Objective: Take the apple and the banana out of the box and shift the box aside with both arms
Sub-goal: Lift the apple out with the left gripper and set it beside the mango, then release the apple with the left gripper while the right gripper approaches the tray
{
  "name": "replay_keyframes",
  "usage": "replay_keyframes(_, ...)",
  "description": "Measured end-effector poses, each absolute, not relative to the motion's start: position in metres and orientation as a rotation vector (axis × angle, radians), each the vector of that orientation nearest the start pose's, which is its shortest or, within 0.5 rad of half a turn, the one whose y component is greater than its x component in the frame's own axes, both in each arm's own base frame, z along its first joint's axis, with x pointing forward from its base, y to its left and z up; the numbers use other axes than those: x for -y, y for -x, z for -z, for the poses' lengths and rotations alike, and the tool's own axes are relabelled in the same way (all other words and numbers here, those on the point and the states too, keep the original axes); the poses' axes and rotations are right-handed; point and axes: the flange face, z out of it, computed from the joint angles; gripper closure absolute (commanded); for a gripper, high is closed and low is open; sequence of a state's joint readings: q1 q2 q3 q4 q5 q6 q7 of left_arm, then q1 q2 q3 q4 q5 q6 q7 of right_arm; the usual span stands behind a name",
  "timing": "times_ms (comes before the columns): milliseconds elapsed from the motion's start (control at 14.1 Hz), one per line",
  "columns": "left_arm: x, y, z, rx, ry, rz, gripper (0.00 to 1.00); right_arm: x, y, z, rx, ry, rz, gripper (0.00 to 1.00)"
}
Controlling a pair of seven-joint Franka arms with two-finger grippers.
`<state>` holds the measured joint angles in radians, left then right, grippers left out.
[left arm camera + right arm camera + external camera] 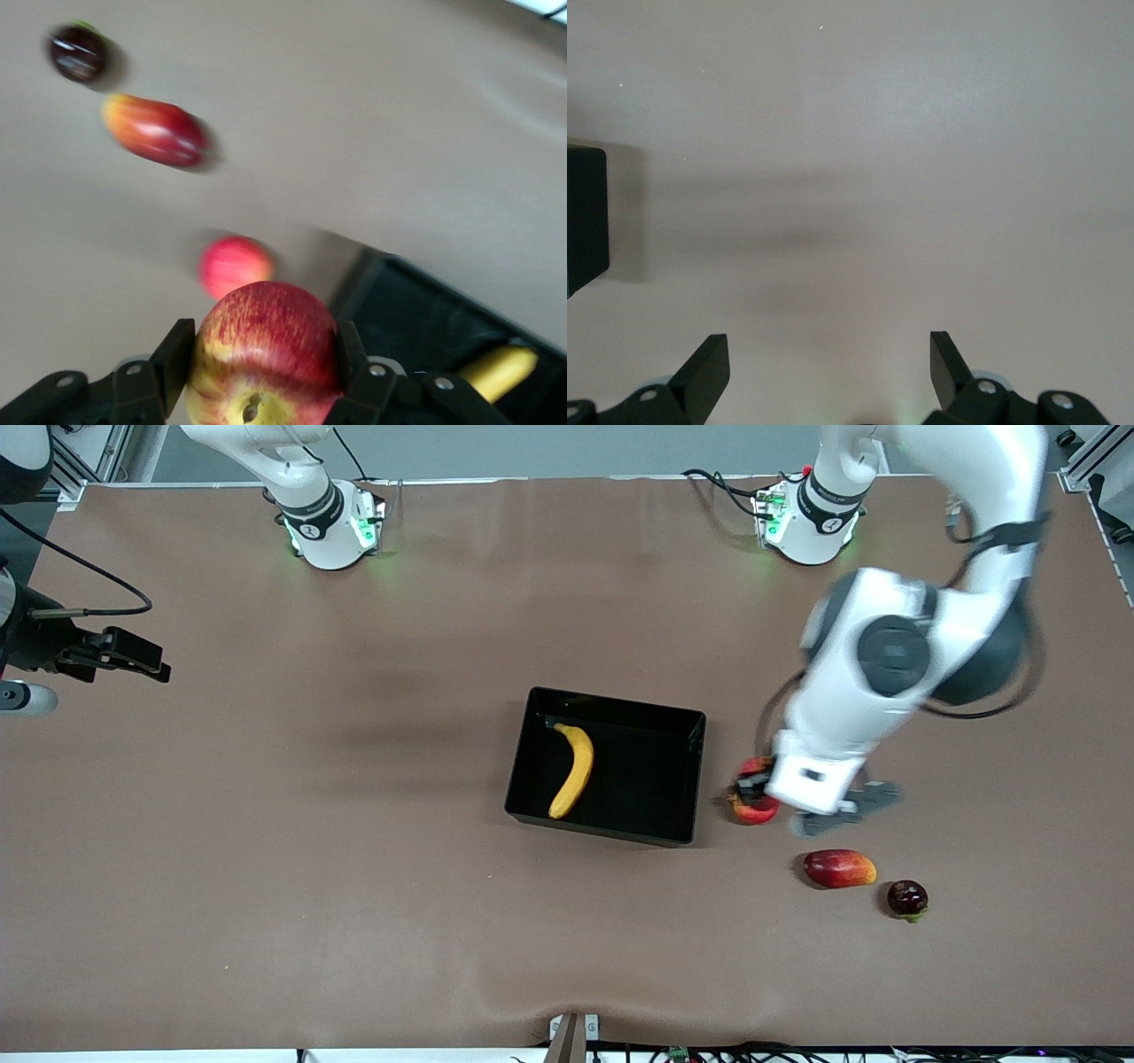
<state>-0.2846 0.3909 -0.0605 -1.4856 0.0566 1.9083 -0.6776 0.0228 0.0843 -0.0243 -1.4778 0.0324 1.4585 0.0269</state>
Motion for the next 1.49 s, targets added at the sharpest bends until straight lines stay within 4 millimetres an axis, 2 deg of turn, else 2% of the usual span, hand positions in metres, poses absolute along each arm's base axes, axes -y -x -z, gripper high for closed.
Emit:
replay_keyframes(71,0.191,-0.647,-0.451,0.464,3.080,0.028,1.00,-0.003,-0.569,-0.611,-0.041,3.108,-0.161,0.00)
replay_keyframes(213,0.128,-0.656,-0.430,0.430,3.065,-0.051,1.00,-0.004,-0.569,-0.611,-0.040,3.108,-0.162,0.00)
replay_keyframes(427,0.031,-0.664,-0.370,0.413,3.056,-0.179,1.00,-0.004,-0.569,-0.611,-0.039,3.108,-0.163,0.00)
replay_keyframes(569,-0.017,-0.663,-0.324,0.409,3.065,-0.196,1.00,-0.004,-0.569,-0.610,-0.039,3.108,-0.165,0.00)
replay_keyframes(640,-0.032,-0.661,-0.304,0.393,3.060,-0.184,1.00,-0.004,-0.570,-0.609,-0.039,3.108,-0.167,0.00)
replay_keyframes(783,-0.046,-0.653,-0.272,0.354,3.036,-0.140,1.00,-0.004,-0.571,-0.606,-0.039,3.108,-0.175,0.00)
replay_keyframes(996,-0.056,-0.645,-0.246,0.304,3.035,-0.105,1.00,-0.004,-0.573,-0.602,-0.039,3.107,-0.188,0.00)
replay_keyframes(1281,-0.081,-0.643,-0.215,0.267,3.052,-0.084,1.00,-0.005,-0.578,-0.594,-0.037,3.107,-0.200,0.00)
replay_keyframes(1352,-0.084,-0.644,-0.212,0.267,3.055,-0.076,0.73,-0.006,-0.581,-0.592,-0.036,3.108,-0.185,0.00)
replay_keyframes(1494,-0.083,-0.644,-0.212,0.265,3.055,-0.076,0.00,-0.008,-0.588,-0.585,-0.030,3.109,-0.165,0.00)
